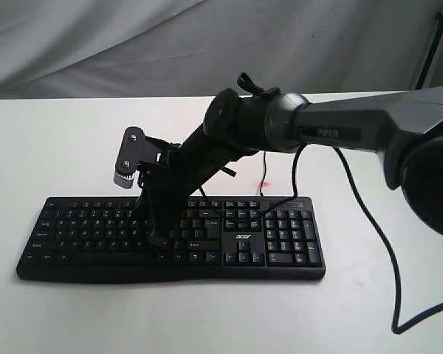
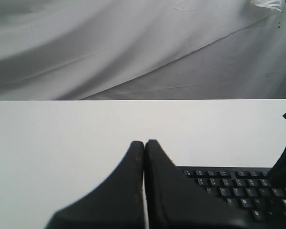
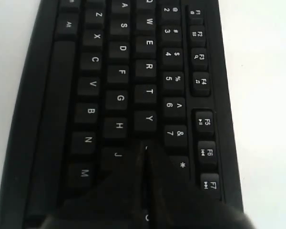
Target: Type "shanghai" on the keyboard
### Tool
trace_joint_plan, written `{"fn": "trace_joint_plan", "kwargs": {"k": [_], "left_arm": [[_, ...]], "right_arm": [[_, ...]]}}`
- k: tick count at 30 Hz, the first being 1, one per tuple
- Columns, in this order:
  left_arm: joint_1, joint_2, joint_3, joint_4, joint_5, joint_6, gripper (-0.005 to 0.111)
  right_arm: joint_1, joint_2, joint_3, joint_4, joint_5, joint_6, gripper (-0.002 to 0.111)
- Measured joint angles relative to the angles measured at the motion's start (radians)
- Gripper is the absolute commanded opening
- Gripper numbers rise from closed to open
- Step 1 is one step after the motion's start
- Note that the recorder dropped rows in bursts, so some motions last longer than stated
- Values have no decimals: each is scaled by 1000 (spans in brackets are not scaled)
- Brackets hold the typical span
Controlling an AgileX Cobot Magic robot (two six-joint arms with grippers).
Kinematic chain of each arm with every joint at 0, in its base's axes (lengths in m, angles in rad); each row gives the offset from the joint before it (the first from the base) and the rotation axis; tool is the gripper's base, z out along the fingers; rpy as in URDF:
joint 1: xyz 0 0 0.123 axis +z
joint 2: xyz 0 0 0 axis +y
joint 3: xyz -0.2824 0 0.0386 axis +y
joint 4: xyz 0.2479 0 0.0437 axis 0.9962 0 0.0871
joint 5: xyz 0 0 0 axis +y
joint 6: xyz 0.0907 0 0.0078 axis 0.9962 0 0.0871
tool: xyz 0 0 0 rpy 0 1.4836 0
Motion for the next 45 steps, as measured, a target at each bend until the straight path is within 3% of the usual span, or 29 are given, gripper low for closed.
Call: {"fn": "trace_joint_plan", "kwargs": {"k": [45], "left_arm": [[0,0,0,0,0,0,1]], "right_arm": [[0,12,0,-32,-5,1,0]]}}
